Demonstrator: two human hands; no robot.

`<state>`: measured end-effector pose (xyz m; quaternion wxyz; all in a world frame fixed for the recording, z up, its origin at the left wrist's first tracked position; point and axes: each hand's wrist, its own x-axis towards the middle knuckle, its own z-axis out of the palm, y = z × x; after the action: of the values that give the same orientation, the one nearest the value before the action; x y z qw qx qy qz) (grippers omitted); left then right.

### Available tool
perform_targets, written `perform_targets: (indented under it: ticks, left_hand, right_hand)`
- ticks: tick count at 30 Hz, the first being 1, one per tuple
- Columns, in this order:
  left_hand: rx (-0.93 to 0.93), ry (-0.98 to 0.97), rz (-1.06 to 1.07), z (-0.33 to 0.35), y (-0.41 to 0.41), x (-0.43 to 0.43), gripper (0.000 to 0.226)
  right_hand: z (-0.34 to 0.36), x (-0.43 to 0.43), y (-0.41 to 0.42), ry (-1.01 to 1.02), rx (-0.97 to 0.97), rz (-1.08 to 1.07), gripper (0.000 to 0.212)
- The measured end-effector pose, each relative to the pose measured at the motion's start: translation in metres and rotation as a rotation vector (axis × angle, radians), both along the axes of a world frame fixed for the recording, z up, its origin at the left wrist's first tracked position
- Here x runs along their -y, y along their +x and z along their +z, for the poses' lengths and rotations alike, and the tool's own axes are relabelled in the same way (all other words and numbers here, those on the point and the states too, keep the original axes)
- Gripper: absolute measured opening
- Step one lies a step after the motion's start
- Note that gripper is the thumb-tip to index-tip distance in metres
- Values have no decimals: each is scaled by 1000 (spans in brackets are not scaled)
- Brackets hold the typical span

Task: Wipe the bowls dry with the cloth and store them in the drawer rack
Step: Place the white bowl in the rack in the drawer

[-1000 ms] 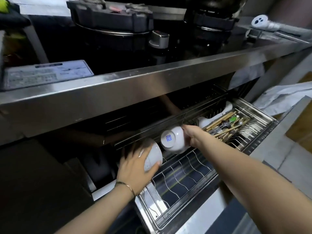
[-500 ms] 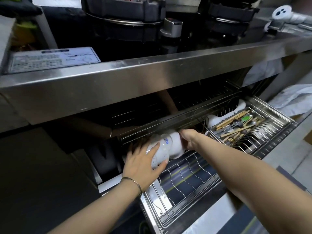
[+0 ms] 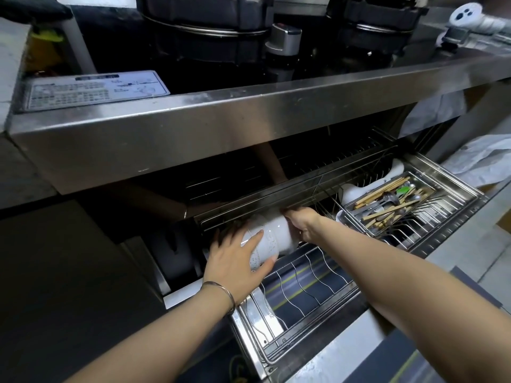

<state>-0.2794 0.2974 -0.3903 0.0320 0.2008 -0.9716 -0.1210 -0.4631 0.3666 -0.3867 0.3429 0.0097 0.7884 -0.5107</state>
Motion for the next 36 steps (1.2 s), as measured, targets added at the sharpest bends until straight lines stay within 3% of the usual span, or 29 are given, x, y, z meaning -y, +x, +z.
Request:
perform_targets:
  ticks: [4, 10, 16, 20, 29, 36]
  left_hand:
    - [12, -3, -2, 1, 0, 0, 93]
    - [23, 10, 8, 4, 0, 1, 94]
    - [93, 54, -13, 11, 2, 1, 96]
    - [121, 152, -56, 25, 1, -1, 65]
    - [-224, 168, -310, 146, 28, -18, 42]
    - [-516, 122, -356, 267, 118, 26, 32]
  right_hand:
    - [-2, 1, 3, 51, -17, 79, 42]
    - [5, -5, 2, 103, -84, 198, 67]
    - [38, -17, 18, 221, -144, 389, 58]
    - [64, -42, 34, 188, -279, 354, 55]
    - [161, -104, 104, 21, -703, 193, 59]
    - [255, -71, 203, -148, -973, 236, 70]
